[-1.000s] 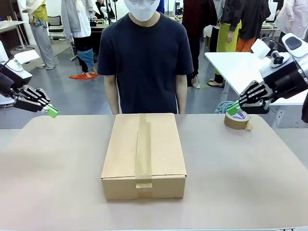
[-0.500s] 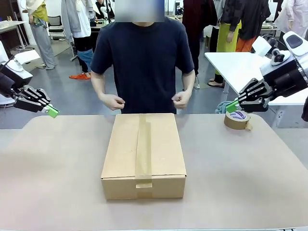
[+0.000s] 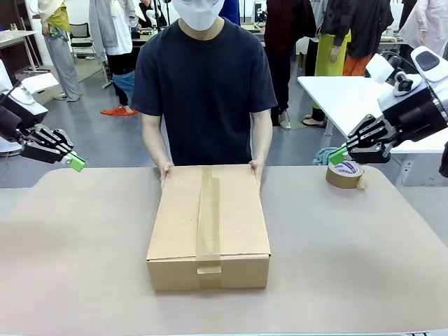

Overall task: Wrap the clocks to prevent damage.
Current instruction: After the human seals the box with tape, release both hands from the side flaps of the Package Box.

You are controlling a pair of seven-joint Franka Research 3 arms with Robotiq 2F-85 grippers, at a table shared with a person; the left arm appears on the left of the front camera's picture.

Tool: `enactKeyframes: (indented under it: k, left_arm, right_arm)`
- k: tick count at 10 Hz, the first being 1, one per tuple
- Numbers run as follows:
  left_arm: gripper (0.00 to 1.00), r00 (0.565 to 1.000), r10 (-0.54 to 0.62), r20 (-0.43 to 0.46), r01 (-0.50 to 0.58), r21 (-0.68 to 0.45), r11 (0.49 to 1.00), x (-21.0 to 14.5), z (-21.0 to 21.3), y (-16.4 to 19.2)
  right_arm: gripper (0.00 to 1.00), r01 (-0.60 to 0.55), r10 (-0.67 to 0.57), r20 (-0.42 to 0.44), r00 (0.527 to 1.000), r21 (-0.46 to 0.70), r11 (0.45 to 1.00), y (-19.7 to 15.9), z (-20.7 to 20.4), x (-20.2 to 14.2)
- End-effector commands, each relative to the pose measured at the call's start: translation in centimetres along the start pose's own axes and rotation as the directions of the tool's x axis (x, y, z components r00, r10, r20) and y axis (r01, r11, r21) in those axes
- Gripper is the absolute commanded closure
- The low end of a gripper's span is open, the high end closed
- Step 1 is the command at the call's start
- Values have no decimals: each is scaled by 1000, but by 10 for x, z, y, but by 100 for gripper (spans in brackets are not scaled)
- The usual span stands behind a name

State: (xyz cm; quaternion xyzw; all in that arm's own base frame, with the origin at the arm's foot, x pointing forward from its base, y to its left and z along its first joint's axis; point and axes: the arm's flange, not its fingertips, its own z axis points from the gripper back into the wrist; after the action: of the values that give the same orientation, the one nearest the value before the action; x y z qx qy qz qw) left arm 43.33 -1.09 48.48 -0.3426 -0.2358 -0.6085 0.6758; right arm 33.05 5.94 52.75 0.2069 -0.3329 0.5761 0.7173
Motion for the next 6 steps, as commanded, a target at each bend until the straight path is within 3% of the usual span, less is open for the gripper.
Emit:
enactKeyframes:
  k: [1,6]
  left_arm:
    - [100,1000,-4,1,4,-7,1000,2,2,2]
    - [100,1000,-4,1,4,-7,1000,2,2,2]
  right_arm:
    - [99,22,-22,-19,1000,-3,1000,-1,-3,-1]
    - [99,22,-22,-19,1000,-3,1000,-1,-3,-1]
